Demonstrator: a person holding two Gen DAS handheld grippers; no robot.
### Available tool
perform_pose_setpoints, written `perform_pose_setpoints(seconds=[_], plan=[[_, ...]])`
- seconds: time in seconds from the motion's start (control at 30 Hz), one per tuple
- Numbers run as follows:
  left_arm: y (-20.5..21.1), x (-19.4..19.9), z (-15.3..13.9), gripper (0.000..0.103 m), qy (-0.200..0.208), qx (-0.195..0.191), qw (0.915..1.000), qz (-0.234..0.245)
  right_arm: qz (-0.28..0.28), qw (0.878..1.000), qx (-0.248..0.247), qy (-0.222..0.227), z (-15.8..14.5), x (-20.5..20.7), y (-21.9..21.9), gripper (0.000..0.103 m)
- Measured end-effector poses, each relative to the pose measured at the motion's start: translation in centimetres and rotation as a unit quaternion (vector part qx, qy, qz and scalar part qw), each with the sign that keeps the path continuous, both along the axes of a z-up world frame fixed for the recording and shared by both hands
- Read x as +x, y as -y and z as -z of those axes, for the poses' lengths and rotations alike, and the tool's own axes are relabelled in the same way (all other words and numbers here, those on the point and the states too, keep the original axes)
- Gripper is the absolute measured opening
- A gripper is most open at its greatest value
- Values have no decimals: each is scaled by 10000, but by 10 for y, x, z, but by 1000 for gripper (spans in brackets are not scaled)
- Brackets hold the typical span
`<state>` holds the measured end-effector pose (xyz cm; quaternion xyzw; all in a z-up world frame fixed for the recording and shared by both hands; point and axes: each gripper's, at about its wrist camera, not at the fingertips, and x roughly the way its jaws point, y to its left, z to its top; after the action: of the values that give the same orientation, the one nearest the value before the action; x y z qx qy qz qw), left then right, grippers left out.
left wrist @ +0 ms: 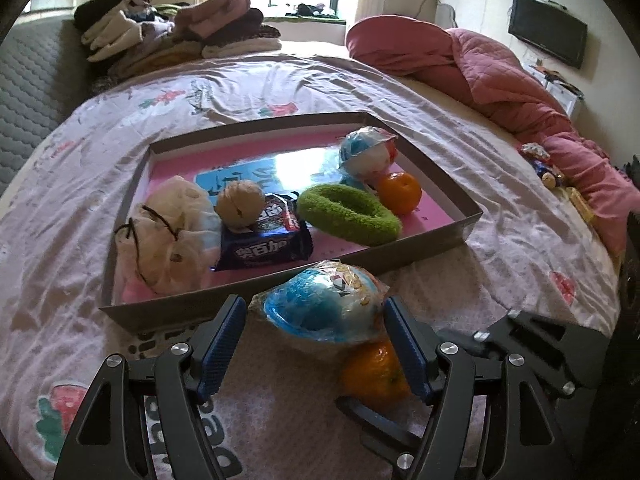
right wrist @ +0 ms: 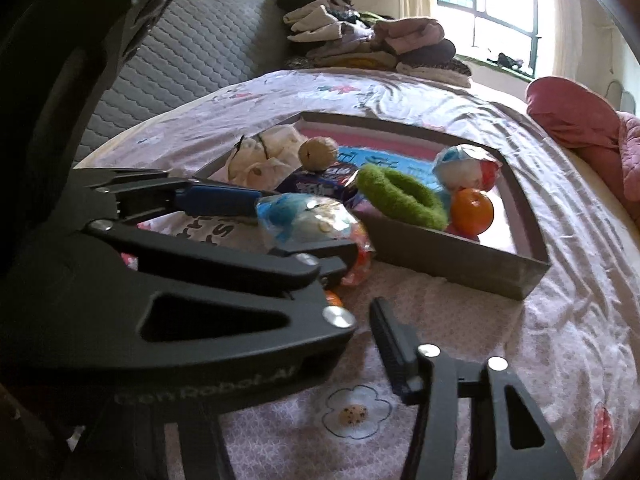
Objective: Organize objects
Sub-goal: 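Grasp the blue-wrapped toy egg with the left tool while the right tool grasps the orange, then lift the toy egg with the left tool while the right tool carries the orange toward the tray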
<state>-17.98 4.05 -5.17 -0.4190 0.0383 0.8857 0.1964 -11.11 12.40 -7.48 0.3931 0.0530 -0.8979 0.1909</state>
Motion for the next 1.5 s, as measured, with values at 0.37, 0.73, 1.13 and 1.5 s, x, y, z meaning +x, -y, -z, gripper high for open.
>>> perform_pose_setpoints(seconds=[0.37,0.73,1.13,1.5], plan=[[-12,-8,5,56,230,312,9990,240,-9,9999,-108,34,0,9,-12,40],[-13,-1,-6,55,44,227,9996,141,296,9994,-172,79,-5,14,-39,40],[4,21,-49,55,-426,270,9985,-187,636,9972,-280,-283,-39,18,-62,40],[9,40,-82,55,-747,259,9964,-294,659,9948,-241,-738,-82,27,-64,40]])
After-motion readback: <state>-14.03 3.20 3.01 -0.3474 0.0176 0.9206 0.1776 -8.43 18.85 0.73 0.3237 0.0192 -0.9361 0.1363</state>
